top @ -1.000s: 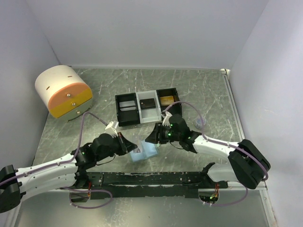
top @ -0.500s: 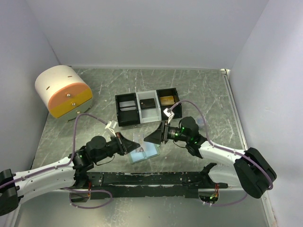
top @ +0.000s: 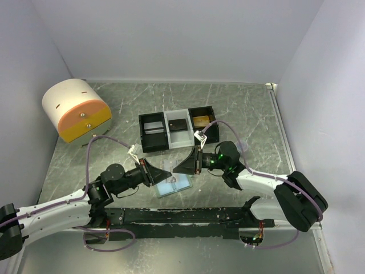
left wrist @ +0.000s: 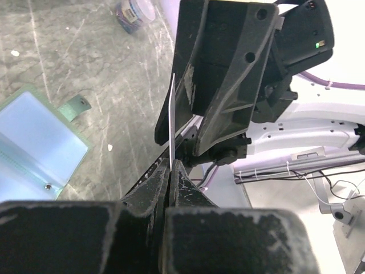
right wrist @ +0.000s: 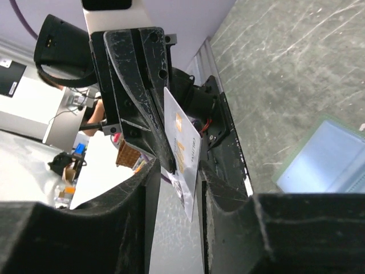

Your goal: Take the credit cards out of the card holder

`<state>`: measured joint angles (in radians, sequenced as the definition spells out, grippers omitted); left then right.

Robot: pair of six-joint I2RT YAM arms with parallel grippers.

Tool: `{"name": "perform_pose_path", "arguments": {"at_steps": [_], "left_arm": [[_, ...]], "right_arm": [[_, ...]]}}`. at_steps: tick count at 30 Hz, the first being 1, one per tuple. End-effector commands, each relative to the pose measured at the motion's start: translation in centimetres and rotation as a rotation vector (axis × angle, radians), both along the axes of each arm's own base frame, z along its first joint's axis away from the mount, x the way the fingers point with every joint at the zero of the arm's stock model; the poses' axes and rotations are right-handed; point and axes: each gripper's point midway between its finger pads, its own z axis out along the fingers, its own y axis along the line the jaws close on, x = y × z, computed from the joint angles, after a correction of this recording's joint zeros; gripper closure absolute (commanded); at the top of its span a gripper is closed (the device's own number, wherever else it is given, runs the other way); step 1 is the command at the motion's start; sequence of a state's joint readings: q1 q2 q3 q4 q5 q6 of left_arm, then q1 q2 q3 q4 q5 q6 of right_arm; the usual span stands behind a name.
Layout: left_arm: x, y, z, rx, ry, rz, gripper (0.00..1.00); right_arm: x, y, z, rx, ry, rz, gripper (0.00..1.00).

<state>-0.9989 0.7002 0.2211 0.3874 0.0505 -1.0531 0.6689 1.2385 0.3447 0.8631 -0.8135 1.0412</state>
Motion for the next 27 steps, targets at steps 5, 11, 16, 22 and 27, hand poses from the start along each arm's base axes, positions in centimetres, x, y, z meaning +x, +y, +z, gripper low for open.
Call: {"name": "perform_pose_path", "arguments": {"at_steps": [5,11,16,22,27], "left_arm": [[-0.6,-0.7,3.3,-0.092,-0.079,-0.049,0.93],[-0.6,-0.7,3.5,-0.101,-0.084,-0.049,0.93],[-0.7,-0.7,3.3,-0.102,-0.077,-0.055,0.93],[-0.6,-0.7,2.6,-0.081,-0.062,-0.050,0.92],[-0.6,-0.4,2.0,-0.047,-0.046,-0.036,0.81]], "right_arm": [[-1.7,0.1,1.3,0.072,-0.031,0.100,0.75],[-2.1,0.0,1.7,0.100,-0.039,0.119,0.85],[-2.3,-0.1,2.0,0.114,-0.050,0.119,0.95],[-2.1,-0.2,1.7,0.100,-0.049,0.098,1.00],[-1.8,-0.2,1.8,0.097,-0.050,0.080,1.00]]}}
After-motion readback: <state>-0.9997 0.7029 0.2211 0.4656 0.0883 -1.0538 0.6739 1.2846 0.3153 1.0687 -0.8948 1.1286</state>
